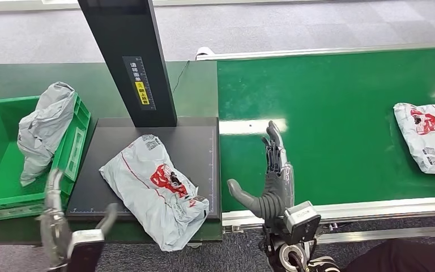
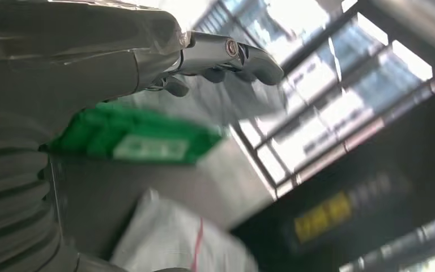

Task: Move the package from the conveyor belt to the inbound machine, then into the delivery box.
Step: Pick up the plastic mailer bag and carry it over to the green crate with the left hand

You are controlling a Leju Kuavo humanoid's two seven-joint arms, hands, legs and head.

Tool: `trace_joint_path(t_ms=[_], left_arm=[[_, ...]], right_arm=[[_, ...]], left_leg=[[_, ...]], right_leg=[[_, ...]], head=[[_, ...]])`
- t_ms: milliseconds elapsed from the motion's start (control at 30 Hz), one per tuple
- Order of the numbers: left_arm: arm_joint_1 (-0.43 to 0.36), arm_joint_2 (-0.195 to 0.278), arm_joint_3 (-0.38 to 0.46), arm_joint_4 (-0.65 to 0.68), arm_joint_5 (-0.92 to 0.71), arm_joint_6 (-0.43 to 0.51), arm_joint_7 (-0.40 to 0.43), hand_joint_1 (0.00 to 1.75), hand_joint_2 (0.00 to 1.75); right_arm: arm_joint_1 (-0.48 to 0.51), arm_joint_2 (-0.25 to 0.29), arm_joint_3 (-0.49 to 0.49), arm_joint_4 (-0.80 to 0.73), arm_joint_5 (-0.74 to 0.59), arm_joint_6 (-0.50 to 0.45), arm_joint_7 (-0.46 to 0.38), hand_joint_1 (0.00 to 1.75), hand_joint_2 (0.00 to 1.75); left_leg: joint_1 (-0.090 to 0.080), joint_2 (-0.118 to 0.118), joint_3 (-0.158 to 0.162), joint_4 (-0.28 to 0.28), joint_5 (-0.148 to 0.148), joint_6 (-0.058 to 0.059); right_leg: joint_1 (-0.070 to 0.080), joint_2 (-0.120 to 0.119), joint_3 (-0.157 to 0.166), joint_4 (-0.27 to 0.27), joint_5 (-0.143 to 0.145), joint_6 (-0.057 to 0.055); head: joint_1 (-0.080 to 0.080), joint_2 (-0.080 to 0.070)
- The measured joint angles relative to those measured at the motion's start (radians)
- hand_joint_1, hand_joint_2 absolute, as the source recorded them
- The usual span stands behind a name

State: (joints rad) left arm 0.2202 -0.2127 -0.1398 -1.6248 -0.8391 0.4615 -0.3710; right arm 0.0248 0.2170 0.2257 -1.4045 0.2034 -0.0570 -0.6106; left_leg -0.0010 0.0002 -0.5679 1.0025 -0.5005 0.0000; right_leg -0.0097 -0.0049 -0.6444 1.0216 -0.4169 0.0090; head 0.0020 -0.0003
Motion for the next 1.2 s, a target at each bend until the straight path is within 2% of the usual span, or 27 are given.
trace_joint_path(t_ms=[167, 333, 533, 667, 767, 933, 1200], left_arm=[[-0.078, 0.005, -0.137, 0.174, -0.096, -0.043, 0.095, 0.0, 1.75], [-0.135, 0.014, -0.205, 0.305, -0.112, -0.044, 0.113, 0.0, 1.75], [-0.199, 0.018, -0.24, 0.413, -0.114, -0.077, 0.113, 0.0, 1.75], [-0.279, 0.015, -0.254, 0.553, -0.106, -0.104, 0.098, 0.0, 1.75], [-0.334, 0.01, -0.257, 0.66, -0.094, -0.097, 0.079, 0.0, 1.75], [-0.388, 0.003, -0.258, 0.754, -0.091, -0.094, 0.076, 0.0, 1.75], [-0.519, -0.011, -0.26, 0.95, -0.098, -0.085, 0.053, 0.0, 1.75]], right_arm=[[0.032, 0.006, -0.018, -0.031, 0.021, 0.005, 0.011, 0.0, 1.75], [0.045, 0.006, -0.036, -0.035, 0.024, 0.014, 0.014, 0.0, 1.75], [0.046, 0.006, -0.042, -0.035, 0.024, 0.019, 0.014, 0.0, 1.75], [0.046, 0.006, -0.04, -0.035, 0.024, 0.019, 0.014, 0.0, 1.75], [0.045, 0.006, -0.037, -0.034, 0.023, 0.019, 0.014, 0.0, 1.75], [0.045, 0.006, -0.036, -0.033, 0.012, 0.024, 0.016, 0.0, 1.75], [0.046, 0.006, -0.021, -0.028, -0.007, 0.037, 0.013, 0.0, 1.75]], left_leg=[[-0.001, 0.0, 0.0, 0.0, 0.0, 0.0], [0.0, 0.001, 0.0, 0.0, 0.0, 0.0], [0.0, 0.0, 0.0, 0.0, 0.0, 0.0], [0.0, 0.0, 0.001, 0.0, 0.0, 0.0], [0.0, 0.0, 0.001, 0.0, 0.0, 0.001], [0.0, 0.0, 0.001, 0.0, 0.0, 0.001], [0.0, -0.001, 0.007, 0.0, 0.0, 0.001]], right_leg=[[0.0, 0.0, 0.0, 0.0, 0.0, 0.0], [0.0, 0.0, 0.0, 0.0, 0.0, 0.0], [0.0, 0.0, 0.0, 0.0, 0.0, 0.0], [0.0, 0.0, 0.001, 0.0, 0.0, 0.0], [0.0, 0.0, 0.001, 0.0, 0.0, 0.0], [0.0, 0.0, 0.001, 0.0, 0.0, 0.0], [0.0, -0.001, 0.009, 0.0, 0.0, 0.0]], head=[[0.0, 0.0], [0.0, 0.0], [0.0, 0.0], [0.0, 0.0], [0.0, 0.0], [0.0, 0.0], [0.0, 0.0]])
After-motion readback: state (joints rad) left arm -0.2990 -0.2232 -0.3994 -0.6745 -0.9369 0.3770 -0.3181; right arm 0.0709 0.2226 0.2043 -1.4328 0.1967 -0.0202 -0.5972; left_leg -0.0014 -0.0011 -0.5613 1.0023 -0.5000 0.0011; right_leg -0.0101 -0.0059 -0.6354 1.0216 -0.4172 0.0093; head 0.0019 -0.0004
